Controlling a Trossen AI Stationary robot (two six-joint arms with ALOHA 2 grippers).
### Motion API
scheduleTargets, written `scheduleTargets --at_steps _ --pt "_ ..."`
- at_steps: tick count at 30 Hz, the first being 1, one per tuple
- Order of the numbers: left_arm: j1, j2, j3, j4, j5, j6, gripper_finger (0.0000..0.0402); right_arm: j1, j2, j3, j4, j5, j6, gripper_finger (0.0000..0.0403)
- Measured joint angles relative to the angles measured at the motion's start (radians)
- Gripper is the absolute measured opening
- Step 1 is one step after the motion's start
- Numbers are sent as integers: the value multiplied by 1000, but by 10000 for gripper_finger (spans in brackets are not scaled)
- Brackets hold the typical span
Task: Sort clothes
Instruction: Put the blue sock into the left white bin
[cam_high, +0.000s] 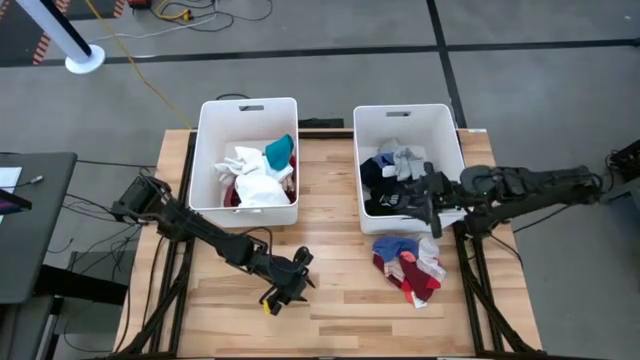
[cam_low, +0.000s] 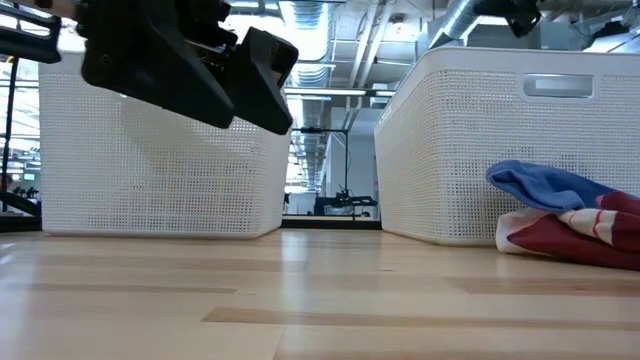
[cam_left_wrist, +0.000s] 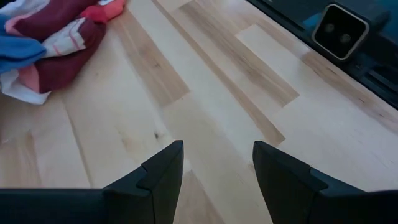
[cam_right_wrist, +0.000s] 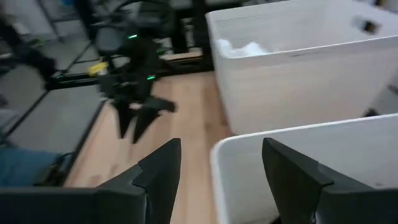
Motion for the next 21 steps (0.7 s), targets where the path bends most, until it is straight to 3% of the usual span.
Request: scheduleTargets --at_steps 9,21 --pt "7 0 0 9 0 0 187 199 66 0 -4 1 109 239" --pt "22 0 0 22 0 0 187 410 289 0 -5 52 327 221"
